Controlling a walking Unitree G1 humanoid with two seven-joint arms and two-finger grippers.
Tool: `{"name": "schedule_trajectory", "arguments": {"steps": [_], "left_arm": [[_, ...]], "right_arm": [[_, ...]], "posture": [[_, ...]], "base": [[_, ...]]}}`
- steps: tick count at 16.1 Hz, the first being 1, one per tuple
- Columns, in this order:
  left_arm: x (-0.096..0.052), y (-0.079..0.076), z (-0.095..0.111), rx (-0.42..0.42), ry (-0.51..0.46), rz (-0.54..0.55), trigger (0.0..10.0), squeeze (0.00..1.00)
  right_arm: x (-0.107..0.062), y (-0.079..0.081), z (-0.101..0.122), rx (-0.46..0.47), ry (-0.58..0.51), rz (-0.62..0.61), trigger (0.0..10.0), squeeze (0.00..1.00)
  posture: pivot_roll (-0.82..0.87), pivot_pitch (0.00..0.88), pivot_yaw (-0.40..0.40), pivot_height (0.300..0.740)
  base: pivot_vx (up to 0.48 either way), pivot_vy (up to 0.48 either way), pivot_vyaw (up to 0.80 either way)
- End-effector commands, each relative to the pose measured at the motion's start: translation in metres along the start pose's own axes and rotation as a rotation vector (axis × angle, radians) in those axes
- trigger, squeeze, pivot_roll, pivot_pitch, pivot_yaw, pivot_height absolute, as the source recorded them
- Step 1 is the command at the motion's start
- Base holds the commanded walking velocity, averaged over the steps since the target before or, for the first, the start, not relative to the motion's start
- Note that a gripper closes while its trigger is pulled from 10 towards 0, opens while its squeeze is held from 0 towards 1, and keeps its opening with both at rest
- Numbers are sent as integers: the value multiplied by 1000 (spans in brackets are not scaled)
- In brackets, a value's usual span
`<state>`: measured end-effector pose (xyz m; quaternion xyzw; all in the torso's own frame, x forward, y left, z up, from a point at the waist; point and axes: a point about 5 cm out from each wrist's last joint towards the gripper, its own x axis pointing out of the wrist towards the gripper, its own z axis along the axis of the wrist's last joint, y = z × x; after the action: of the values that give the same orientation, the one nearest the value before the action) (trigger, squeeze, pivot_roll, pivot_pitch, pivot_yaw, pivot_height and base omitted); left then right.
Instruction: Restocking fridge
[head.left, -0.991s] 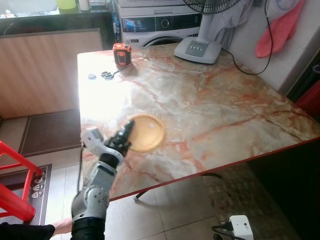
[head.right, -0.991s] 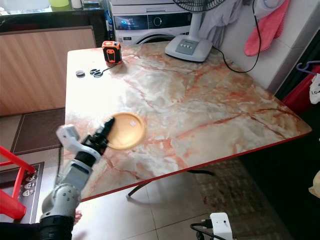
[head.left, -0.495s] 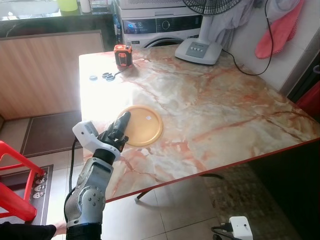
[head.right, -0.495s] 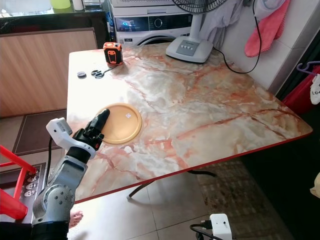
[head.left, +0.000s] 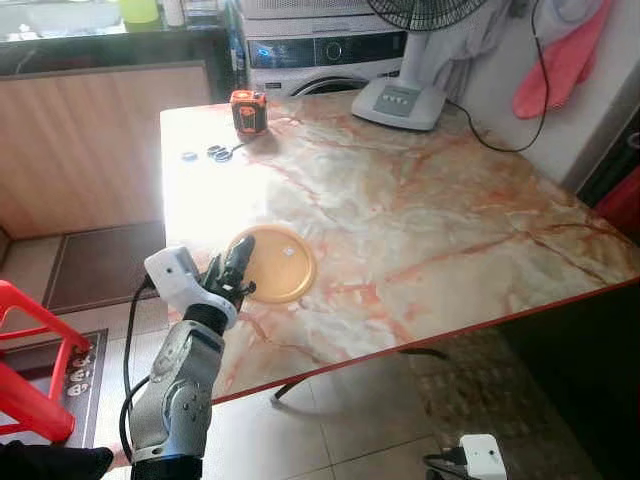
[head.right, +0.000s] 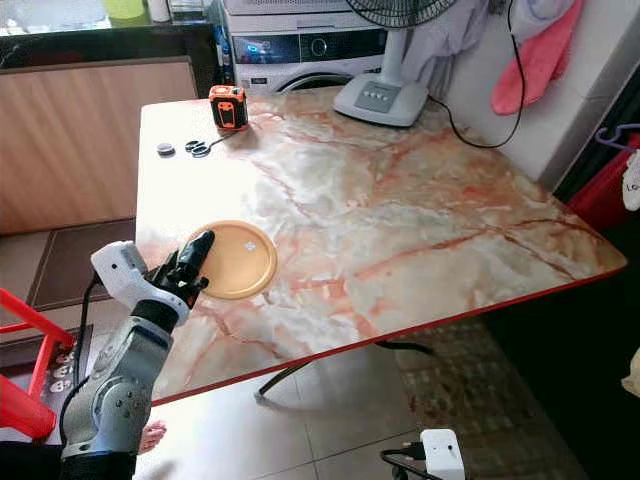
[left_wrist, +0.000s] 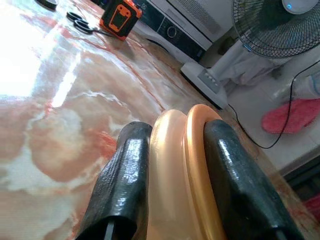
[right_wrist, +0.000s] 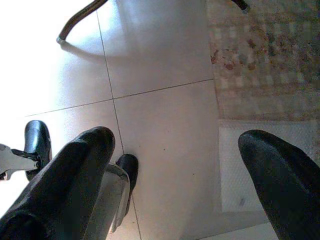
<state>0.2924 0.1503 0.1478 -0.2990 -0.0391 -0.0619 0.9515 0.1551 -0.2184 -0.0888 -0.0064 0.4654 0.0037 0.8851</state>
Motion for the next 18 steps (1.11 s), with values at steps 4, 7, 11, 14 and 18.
{"name": "schedule_trajectory", "arguments": {"steps": [4,7,11,14,18], "left_arm": [[6,-11,8,17,-43,-30,10000,0],[6,-13,7,20,-43,-28,10000,0],[7,-12,8,27,-47,-22,10000,0],[8,-13,8,32,-45,-26,10000,0],[8,-14,8,34,-44,-31,10000,0]], "right_arm": [[0,-1,1,20,-11,-13,10000,0],[0,-2,2,19,-11,-14,10000,0],[0,-2,2,13,-12,-14,10000,0],[0,-2,2,11,-12,-11,10000,0],[0,-2,3,12,-11,-11,10000,0]], "posture": [[-86,0,-38,740],[-86,9,-40,740],[-83,23,-44,740],[-84,27,-43,740],[-84,28,-43,740]], "base": [[0,0,0],[0,0,0],[0,0,0],[0,0,0],[0,0,0]]}}
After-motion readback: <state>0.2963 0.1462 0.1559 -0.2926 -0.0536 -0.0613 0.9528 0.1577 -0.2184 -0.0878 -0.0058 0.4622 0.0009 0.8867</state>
